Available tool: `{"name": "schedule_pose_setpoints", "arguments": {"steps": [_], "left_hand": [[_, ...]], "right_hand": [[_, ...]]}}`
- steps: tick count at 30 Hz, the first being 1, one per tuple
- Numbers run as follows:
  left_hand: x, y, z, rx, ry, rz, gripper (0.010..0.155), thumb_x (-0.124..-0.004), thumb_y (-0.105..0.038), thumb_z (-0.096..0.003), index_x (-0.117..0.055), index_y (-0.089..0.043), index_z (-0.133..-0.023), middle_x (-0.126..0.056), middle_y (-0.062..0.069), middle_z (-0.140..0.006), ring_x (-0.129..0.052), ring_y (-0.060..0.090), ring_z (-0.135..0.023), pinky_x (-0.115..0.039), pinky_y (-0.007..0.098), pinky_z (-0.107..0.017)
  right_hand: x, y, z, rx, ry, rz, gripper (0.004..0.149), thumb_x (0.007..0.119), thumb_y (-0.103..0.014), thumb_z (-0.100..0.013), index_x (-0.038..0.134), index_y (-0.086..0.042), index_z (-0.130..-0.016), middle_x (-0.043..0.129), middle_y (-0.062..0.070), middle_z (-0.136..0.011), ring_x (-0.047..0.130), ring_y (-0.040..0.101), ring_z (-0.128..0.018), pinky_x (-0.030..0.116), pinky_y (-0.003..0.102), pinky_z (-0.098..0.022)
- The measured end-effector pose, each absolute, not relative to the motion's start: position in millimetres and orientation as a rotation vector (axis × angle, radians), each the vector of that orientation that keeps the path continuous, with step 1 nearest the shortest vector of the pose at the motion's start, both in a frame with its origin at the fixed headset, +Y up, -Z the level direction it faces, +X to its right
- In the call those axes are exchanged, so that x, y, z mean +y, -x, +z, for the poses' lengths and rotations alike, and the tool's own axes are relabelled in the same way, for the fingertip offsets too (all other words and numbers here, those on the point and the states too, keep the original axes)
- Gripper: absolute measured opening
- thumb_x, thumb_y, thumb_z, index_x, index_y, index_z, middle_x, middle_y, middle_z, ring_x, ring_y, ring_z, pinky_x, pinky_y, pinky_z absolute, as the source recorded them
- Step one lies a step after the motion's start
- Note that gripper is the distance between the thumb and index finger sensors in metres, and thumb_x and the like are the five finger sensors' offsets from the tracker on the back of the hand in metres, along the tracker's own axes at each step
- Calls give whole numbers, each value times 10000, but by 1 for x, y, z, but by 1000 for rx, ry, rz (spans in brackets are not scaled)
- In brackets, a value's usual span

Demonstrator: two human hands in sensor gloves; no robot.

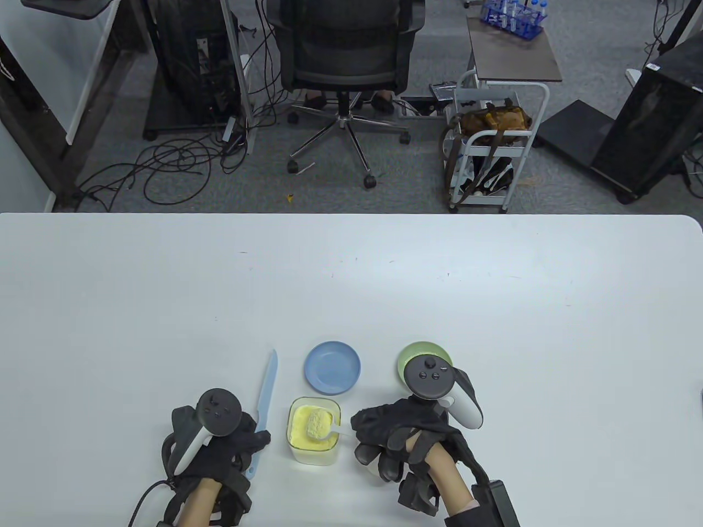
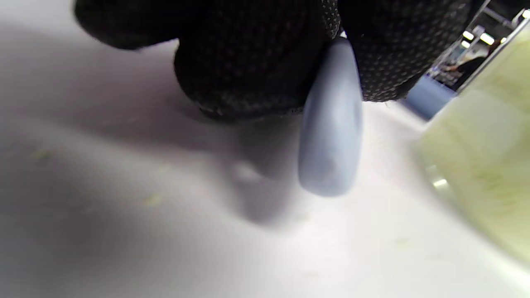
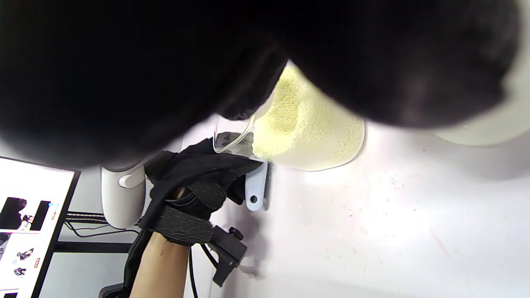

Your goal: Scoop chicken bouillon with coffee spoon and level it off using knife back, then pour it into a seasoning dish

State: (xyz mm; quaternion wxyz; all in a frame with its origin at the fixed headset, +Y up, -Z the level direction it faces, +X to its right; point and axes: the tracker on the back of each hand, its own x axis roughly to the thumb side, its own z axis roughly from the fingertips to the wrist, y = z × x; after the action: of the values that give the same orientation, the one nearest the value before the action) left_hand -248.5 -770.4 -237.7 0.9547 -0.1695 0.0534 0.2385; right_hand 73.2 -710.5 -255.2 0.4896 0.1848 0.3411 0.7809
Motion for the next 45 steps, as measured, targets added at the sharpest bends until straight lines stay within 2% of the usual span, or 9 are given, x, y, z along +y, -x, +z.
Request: {"name": "schedule_pose_setpoints", "arguments": {"steps": [6,9,11,15,17,18,39,43,45], "left_hand": [[-730,253,-227,-75,287,835,488,-941,-433,-392,-870,-76,-718,-1013,92,-444,-1008,108,-183,-829,303,-199],[-726,245,-225,-225,380,992,487,-943,-427,-398,-869,-72,-723,-1012,99,-449,-1007,113,-188,-826,306,-204],[-727,233,-226,-338,499,1056,487,-947,-418,-404,-869,-61,-726,-1012,108,-450,-1006,121,-189,-823,310,-204],[-731,212,-224,-428,608,981,486,-949,-409,-407,-867,-56,-731,-1010,115,-456,-1006,128,-195,-821,315,-211],[-731,207,-222,-425,598,902,487,-949,-408,-407,-867,-55,-732,-1011,116,-456,-1007,129,-196,-821,316,-211],[-731,206,-222,-411,550,847,481,-949,-410,-406,-868,-64,-729,-1011,113,-459,-1009,129,-197,-822,316,-212],[-731,233,-228,-306,520,868,474,-940,-409,-413,-866,-65,-731,-1011,112,-461,-1011,125,-200,-825,316,-214],[-735,249,-231,-179,432,918,468,-918,-390,-429,-849,-63,-756,-1007,122,-496,-1021,141,-234,-825,326,-231],[-738,259,-231,-39,355,864,469,-910,-384,-429,-845,-61,-762,-1007,126,-507,-1026,148,-242,-826,329,-232]], "right_hand": [[-710,-76,-255,820,-445,1877,413,718,-204,-457,628,58,-763,956,186,-435,989,-6,-22,910,294,-46],[-710,-77,-255,813,-438,1878,414,717,-204,-458,627,59,-764,955,186,-437,989,-7,-24,911,294,-47],[-710,-77,-255,810,-436,1870,414,715,-205,-460,624,59,-765,954,187,-439,990,-7,-27,911,295,-49],[-710,-75,-254,813,-443,1853,415,711,-205,-464,617,61,-769,951,186,-446,992,-6,-35,913,295,-57],[-710,-74,-254,813,-451,1841,415,710,-205,-465,617,62,-769,951,186,-448,993,-8,-38,914,295,-59],[-710,-73,-253,816,-453,1828,416,709,-203,-466,614,64,-769,949,188,-451,994,-6,-41,914,296,-61],[-706,-90,-244,785,-451,1811,417,710,-204,-464,619,67,-766,951,189,-445,994,-5,-36,914,296,-56],[-707,-92,-243,780,-449,1804,417,708,-206,-466,616,66,-768,949,188,-451,994,-5,-40,913,296,-60],[-707,-93,-243,776,-451,1801,417,707,-207,-467,615,65,-769,949,187,-452,994,-4,-43,912,295,-62]]}}
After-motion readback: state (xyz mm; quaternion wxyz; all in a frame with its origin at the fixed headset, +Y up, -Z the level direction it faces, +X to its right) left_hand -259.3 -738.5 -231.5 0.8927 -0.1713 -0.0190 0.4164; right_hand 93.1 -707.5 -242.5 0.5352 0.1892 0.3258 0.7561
